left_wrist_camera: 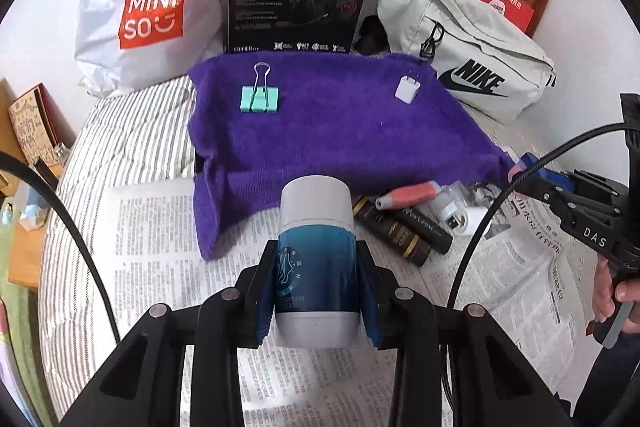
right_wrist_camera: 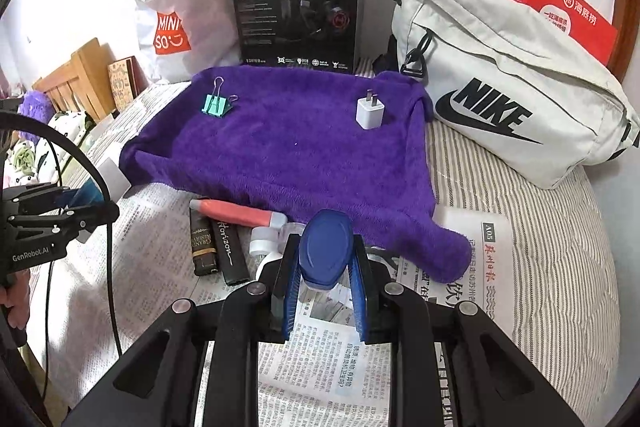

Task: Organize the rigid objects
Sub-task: 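Carry the cylinder onto the towel beside the clip while the right gripper sets the blue bottle by the charger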

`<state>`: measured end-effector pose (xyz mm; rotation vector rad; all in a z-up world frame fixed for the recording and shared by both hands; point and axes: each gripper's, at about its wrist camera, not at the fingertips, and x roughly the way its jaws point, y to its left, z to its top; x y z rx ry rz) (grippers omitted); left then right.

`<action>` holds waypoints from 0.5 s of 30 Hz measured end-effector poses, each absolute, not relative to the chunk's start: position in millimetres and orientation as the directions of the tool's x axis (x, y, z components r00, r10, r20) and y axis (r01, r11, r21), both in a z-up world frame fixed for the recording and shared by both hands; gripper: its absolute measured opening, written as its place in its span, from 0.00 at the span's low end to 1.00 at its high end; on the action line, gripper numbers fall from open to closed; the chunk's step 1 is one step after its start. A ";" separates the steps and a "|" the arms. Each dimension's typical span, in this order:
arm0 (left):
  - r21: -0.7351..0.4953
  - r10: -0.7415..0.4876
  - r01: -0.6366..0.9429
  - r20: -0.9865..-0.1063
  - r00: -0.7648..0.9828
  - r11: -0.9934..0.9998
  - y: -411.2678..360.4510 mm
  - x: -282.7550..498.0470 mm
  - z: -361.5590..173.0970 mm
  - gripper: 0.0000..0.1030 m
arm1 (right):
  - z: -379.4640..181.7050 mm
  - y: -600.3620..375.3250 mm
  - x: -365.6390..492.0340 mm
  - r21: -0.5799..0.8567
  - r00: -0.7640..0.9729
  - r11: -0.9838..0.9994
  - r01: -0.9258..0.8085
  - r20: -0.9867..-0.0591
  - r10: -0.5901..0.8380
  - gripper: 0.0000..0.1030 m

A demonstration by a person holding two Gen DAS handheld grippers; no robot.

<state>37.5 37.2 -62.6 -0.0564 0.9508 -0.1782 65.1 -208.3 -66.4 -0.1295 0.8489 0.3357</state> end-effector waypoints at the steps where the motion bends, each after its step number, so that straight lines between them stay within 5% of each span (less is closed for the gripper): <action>1: -0.127 -0.179 0.129 -0.803 0.569 0.983 37.2 38.9 -60.9 0.33 | -66.0 -208.6 65.2 0.021 0.614 0.940 -0.340 -0.752 0.239 0.22; 15: -0.133 -0.172 0.108 -0.782 0.600 0.985 45.0 67.5 -40.0 0.33 | -43.4 -213.8 78.0 0.035 0.651 0.947 -0.321 -0.718 0.247 0.22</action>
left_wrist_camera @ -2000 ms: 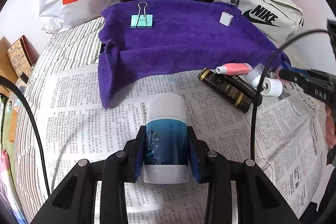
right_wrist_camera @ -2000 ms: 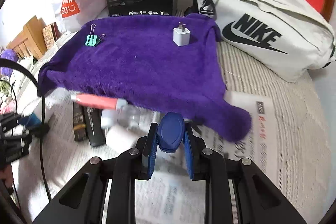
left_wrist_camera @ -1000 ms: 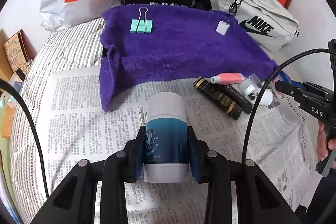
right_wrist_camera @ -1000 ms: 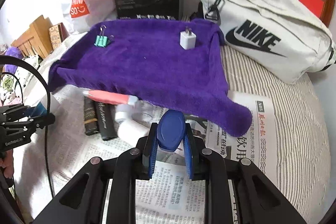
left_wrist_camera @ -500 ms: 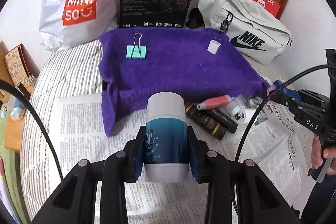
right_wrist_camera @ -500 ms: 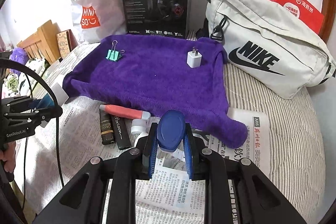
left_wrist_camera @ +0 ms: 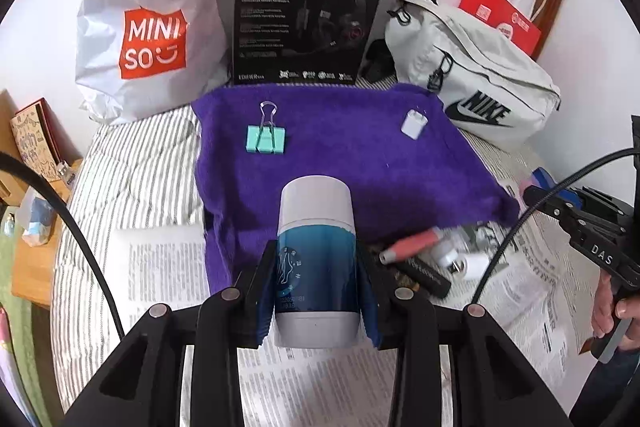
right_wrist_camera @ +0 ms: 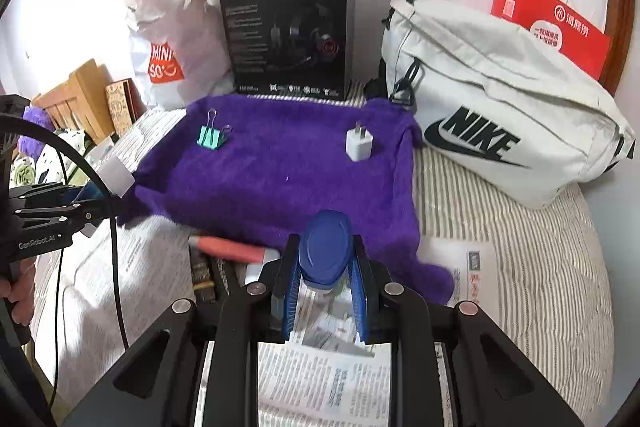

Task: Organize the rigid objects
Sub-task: 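Carry the cylinder onto the towel beside the clip while the right gripper sets the blue bottle by the charger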

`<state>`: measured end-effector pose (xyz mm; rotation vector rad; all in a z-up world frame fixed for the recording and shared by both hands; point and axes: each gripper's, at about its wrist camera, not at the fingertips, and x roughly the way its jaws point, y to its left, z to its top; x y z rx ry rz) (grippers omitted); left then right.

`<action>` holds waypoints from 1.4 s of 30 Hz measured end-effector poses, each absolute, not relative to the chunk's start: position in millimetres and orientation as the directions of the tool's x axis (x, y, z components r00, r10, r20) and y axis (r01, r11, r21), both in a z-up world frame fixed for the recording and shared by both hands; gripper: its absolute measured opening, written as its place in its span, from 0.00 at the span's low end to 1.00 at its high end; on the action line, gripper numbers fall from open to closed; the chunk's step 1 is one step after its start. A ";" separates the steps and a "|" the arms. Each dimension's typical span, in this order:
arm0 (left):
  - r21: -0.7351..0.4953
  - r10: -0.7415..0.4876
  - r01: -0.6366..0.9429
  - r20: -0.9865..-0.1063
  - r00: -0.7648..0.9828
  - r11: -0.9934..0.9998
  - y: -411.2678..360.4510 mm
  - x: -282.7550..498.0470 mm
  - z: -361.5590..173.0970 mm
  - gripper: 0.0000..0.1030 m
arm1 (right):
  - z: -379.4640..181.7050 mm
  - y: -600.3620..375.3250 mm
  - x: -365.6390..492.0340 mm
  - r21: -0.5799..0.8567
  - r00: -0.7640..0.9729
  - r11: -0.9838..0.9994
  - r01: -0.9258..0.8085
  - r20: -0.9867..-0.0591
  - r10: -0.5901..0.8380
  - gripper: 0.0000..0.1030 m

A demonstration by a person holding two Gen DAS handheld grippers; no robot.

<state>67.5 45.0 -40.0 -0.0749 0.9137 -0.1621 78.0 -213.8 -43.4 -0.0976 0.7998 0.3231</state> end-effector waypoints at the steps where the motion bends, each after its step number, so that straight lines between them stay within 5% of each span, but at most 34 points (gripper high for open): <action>1: -0.136 -0.171 0.104 -0.780 0.601 0.985 46.2 70.8 -39.2 0.33 | -41.8 -214.3 80.6 0.036 0.654 0.947 -0.319 -0.715 0.247 0.22; 42: -0.113 -0.102 0.007 -0.864 0.493 0.994 62.8 192.0 -100.4 0.33 | -97.7 -212.6 217.7 0.081 0.573 0.950 -0.302 -0.781 0.249 0.22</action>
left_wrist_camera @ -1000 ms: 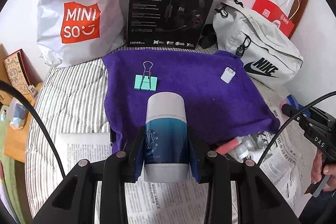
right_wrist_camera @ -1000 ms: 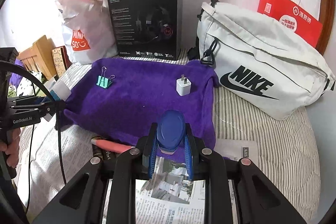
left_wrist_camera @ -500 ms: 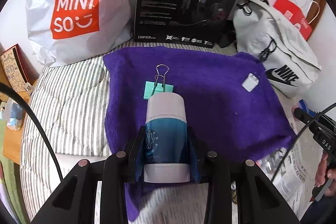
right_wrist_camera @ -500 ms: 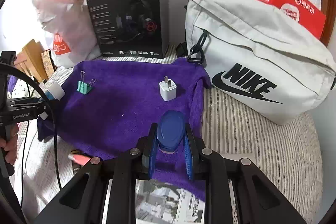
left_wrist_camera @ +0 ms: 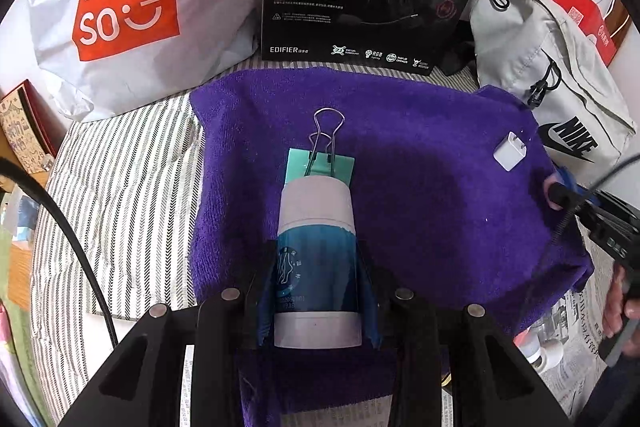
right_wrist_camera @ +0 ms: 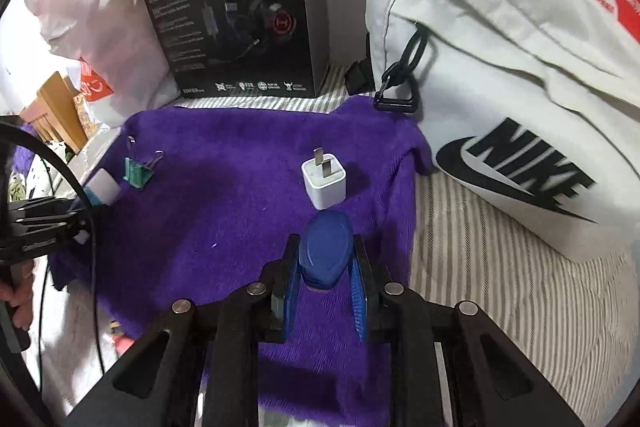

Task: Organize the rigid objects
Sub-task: 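Carry the cylinder onto the towel beside the clip while the right gripper sets the blue bottle by the charger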

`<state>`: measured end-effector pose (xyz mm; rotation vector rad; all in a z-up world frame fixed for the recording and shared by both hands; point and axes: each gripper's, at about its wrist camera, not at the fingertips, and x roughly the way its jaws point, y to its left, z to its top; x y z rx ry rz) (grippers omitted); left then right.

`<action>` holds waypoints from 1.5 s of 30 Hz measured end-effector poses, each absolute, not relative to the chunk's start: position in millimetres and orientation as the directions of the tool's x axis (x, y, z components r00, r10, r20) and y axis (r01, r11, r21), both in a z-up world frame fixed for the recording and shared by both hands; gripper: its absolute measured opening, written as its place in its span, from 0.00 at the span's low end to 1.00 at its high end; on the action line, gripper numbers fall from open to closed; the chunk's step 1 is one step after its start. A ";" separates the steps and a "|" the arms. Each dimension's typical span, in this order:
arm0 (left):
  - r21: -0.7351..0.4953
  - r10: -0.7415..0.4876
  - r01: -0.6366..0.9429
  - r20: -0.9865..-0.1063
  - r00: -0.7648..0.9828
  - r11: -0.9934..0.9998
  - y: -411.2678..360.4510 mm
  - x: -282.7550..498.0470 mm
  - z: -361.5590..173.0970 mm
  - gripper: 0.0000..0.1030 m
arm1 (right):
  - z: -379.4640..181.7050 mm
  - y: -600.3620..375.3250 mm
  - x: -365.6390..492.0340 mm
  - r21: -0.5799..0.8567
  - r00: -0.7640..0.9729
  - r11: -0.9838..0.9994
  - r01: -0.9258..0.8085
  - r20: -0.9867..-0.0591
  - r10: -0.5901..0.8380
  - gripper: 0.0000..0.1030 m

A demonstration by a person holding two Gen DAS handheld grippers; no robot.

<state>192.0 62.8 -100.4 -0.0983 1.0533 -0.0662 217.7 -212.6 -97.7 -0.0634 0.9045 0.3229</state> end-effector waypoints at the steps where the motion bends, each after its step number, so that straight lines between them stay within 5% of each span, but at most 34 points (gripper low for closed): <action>1: -0.110 -0.099 0.008 -0.864 0.493 0.994 63.3 192.2 -100.7 0.33 | -100.7 -211.9 222.0 0.080 0.569 0.950 -0.301 -0.784 0.247 0.22; 27: 0.015 -0.004 0.036 -0.878 0.478 0.999 48.6 201.9 -112.9 0.33 | -125.4 -192.5 252.7 0.022 0.542 0.948 -0.316 -0.816 0.200 0.22; 37: 0.014 -0.008 0.046 -0.897 0.441 0.999 46.3 192.1 -112.9 0.45 | -116.0 -200.4 232.4 0.044 0.528 0.935 -0.351 -0.816 0.237 0.42; 45: 0.009 -0.006 0.032 -0.900 0.436 0.999 43.2 172.1 -102.1 0.48 | -103.2 -210.2 205.2 0.048 0.534 0.939 -0.340 -0.813 0.235 0.42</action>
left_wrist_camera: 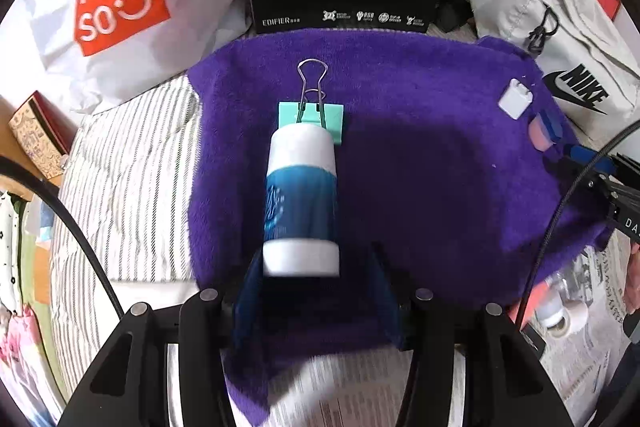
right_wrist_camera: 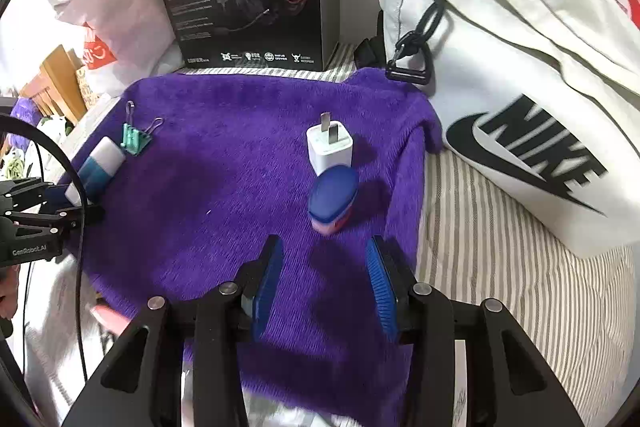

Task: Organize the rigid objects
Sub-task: 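Carry the cylinder onto the towel beside the clip while the right gripper sets the blue bottle by the charger, then lower the left gripper onto the black Grand Reserve tube and close it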

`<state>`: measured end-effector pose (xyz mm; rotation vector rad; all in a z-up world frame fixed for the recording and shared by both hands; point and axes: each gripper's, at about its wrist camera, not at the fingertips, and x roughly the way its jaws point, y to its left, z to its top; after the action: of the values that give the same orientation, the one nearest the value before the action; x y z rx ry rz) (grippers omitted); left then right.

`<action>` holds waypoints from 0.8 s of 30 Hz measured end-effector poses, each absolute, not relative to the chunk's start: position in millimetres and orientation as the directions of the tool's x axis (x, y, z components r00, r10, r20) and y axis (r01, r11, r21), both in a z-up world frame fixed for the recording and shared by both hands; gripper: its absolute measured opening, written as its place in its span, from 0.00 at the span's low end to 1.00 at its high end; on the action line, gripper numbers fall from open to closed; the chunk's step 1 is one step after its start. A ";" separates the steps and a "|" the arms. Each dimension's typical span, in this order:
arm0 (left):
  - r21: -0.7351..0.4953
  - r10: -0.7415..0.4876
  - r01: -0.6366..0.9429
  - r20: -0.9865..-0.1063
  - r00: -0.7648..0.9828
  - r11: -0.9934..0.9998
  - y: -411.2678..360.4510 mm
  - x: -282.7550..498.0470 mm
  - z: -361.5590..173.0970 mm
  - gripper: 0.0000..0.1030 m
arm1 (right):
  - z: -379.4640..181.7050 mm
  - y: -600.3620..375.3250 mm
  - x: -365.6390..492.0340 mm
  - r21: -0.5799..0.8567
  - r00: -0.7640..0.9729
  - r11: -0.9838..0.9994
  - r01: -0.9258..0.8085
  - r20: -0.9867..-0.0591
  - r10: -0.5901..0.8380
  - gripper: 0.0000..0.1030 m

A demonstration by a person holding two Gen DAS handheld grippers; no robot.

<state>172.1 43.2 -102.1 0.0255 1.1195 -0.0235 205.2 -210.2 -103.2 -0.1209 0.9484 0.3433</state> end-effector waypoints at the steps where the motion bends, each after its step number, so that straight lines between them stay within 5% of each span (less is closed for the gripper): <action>1: 0.004 -0.011 0.033 -0.896 0.443 0.999 42.7 167.0 -98.3 0.48 | -101.1 -212.4 200.7 0.053 0.536 0.940 -0.337 -0.810 0.238 0.42; 10: -0.068 -0.105 0.091 -0.857 0.505 0.994 26.5 104.7 -67.6 0.54 | -71.4 -229.7 147.7 0.083 0.571 0.951 -0.297 -0.783 0.246 0.49; 24: -0.136 -0.178 0.124 -0.871 0.458 0.983 -22.3 81.2 -109.2 0.54 | -44.5 -266.8 82.5 0.100 0.640 0.977 -0.190 -0.742 0.200 0.50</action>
<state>81.2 -22.3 -109.2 -0.0552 1.0798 -0.1860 82.5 -266.8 -44.5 0.0129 0.8472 0.2222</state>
